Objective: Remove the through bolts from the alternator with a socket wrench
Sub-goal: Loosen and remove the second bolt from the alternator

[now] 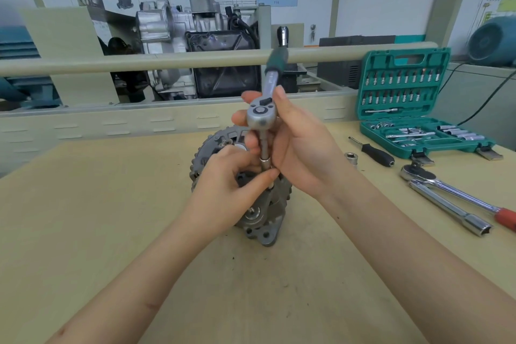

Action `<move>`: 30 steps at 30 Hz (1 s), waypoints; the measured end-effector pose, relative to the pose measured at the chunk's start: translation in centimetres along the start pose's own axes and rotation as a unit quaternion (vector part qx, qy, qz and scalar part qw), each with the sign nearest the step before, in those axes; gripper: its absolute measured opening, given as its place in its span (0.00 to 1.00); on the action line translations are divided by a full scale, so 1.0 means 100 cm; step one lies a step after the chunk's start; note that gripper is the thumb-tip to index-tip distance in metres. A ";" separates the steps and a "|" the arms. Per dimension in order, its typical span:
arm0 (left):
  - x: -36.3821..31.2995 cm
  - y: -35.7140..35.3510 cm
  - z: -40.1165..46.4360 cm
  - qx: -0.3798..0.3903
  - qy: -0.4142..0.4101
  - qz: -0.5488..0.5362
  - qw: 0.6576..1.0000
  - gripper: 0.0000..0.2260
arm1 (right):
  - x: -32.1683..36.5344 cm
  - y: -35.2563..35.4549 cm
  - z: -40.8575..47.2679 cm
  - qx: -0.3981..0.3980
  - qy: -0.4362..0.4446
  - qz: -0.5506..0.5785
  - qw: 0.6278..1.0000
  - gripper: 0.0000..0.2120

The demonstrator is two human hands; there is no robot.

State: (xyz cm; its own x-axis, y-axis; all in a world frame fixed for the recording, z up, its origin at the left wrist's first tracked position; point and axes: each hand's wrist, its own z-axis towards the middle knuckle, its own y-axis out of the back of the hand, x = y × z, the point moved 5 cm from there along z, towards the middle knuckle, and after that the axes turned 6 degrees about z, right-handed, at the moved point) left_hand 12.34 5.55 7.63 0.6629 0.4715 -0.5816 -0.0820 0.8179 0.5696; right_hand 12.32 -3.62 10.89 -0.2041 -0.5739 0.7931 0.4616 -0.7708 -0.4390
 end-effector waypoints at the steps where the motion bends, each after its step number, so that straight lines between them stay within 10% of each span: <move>1: 0.001 0.000 0.000 -0.003 0.004 0.001 1.000 0.09 | -0.001 -0.001 0.000 0.004 -0.002 0.000 1.000 0.13; 30: 0.004 0.000 -0.002 -0.033 0.037 -0.053 0.997 0.04 | -0.001 0.000 -0.001 -0.025 0.011 0.002 1.000 0.15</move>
State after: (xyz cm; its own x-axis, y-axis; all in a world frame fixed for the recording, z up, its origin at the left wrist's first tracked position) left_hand 12.47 5.86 7.27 0.6146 0.4015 -0.6790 -0.0649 0.8836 0.4638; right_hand 12.22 -3.56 10.77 -0.2222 -0.5822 0.7821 0.4184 -0.7815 -0.4628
